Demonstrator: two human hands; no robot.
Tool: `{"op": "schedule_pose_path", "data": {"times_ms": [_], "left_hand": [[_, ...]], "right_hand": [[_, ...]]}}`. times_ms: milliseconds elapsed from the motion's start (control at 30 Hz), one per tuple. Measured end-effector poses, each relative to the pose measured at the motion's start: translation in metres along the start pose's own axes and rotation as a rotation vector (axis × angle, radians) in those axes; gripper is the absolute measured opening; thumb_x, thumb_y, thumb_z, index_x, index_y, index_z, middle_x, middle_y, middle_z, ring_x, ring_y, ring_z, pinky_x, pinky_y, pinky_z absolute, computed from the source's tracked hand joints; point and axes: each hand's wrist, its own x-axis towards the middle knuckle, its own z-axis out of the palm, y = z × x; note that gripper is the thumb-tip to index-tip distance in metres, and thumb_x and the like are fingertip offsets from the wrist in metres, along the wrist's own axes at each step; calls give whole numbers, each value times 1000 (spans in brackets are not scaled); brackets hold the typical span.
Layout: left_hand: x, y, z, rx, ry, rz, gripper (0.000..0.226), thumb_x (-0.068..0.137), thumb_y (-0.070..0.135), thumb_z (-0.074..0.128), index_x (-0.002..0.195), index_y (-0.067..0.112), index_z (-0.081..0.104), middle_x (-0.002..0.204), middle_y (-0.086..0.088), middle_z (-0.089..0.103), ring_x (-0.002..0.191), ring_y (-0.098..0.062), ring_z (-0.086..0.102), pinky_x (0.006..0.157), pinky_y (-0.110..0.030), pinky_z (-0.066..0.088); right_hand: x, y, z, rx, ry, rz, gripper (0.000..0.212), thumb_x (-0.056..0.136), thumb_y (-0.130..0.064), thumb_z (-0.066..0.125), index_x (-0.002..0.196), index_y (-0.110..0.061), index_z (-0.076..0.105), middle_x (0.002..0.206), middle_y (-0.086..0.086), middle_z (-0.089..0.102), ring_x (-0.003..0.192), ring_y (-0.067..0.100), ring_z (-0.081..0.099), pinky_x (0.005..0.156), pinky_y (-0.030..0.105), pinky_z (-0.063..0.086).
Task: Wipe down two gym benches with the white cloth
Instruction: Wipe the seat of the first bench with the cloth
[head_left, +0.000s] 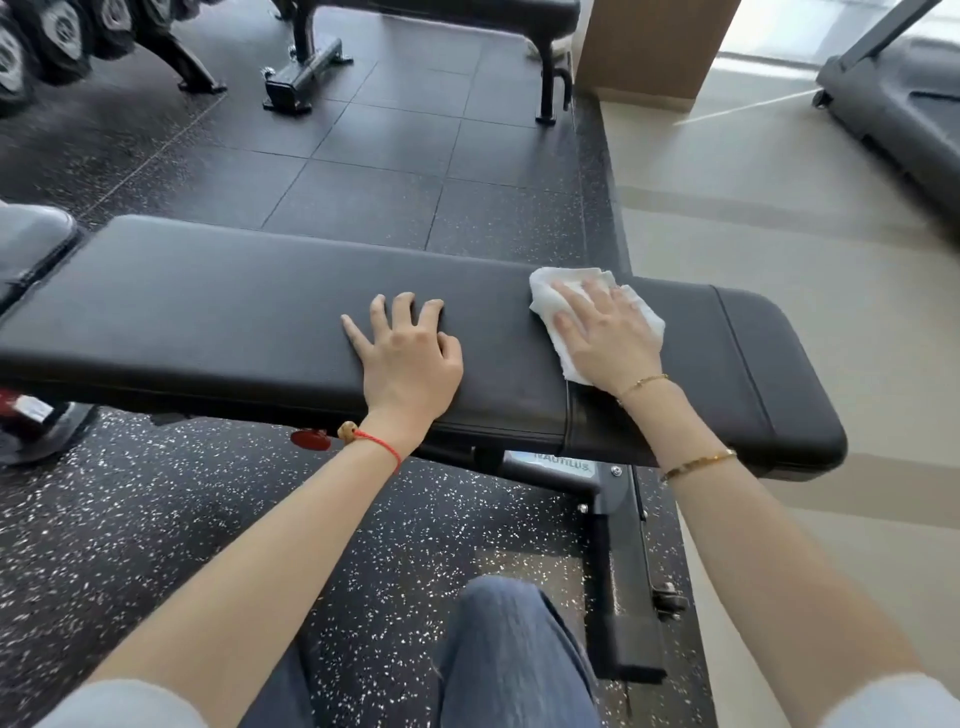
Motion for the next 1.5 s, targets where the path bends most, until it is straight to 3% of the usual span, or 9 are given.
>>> {"op": "schedule_pose_path", "data": {"times_ms": [133, 333, 467, 667, 933, 1067, 1200, 1367, 1500], "left_hand": [[-1, 0, 3, -18, 21, 0, 44, 92, 28, 43, 134, 26, 54, 144, -5, 49, 141, -34, 31, 116, -67, 14], [-3, -3, 3, -37, 30, 0, 45, 95, 28, 44, 139, 28, 53, 148, -5, 47, 144, -32, 30, 118, -64, 11], [-4, 0, 4, -35, 41, -17, 44, 95, 27, 45, 138, 28, 53, 148, -6, 47, 144, -32, 30, 118, -63, 11], [-4, 1, 5, -20, 57, -28, 45, 94, 26, 46, 138, 28, 54, 147, -5, 48, 143, -30, 32, 118, -62, 14], [-2, -8, 9, -3, 70, 7, 44, 95, 31, 46, 138, 31, 53, 147, -3, 49, 143, -28, 33, 117, -61, 17], [-1, -9, 12, -4, 78, 3, 43, 95, 31, 45, 138, 32, 53, 147, -3, 49, 143, -28, 33, 116, -60, 17], [0, -5, 10, -7, 77, -16, 43, 94, 30, 45, 136, 31, 54, 147, -4, 48, 143, -28, 32, 117, -61, 16], [-1, -5, 8, -16, 76, -15, 43, 94, 30, 46, 136, 31, 54, 147, -2, 48, 143, -26, 32, 117, -59, 15], [-2, -9, 8, -9, 80, 5, 43, 95, 32, 46, 137, 32, 53, 147, -1, 49, 143, -25, 33, 117, -59, 17]], "right_hand": [[6, -20, 0, 52, -42, -83, 48, 104, -41, 24, 151, -33, 26, 159, 5, 24, 149, 33, 12, 121, 47, 8], [-69, -2, -4, 166, 12, -332, 46, 103, -39, 33, 149, -36, 33, 157, -1, 33, 149, 28, 19, 123, 40, 9], [-59, 34, -2, 175, 54, -255, 45, 104, -36, 35, 148, -32, 36, 156, 1, 35, 149, 25, 22, 123, 36, 7], [30, 33, -5, 109, -47, -23, 48, 104, -40, 24, 151, -28, 28, 156, 10, 31, 147, 32, 18, 121, 46, 10], [-20, -14, 2, 185, -24, -412, 47, 102, -42, 35, 149, -37, 32, 157, -2, 33, 147, 26, 22, 122, 42, 10], [-11, 17, 4, 234, -8, -304, 45, 103, -39, 35, 149, -36, 34, 158, -1, 31, 149, 24, 18, 123, 36, 6], [34, 3, -3, 122, -72, -118, 49, 104, -41, 26, 152, -32, 25, 161, 5, 21, 150, 28, 11, 122, 43, 3], [1, -40, -2, 57, -43, -315, 51, 103, -44, 27, 153, -34, 22, 160, 4, 24, 148, 31, 18, 122, 44, 7], [-40, -16, 0, 114, -15, -428, 49, 102, -43, 33, 151, -37, 29, 159, -2, 28, 150, 24, 16, 123, 41, 8]]}}
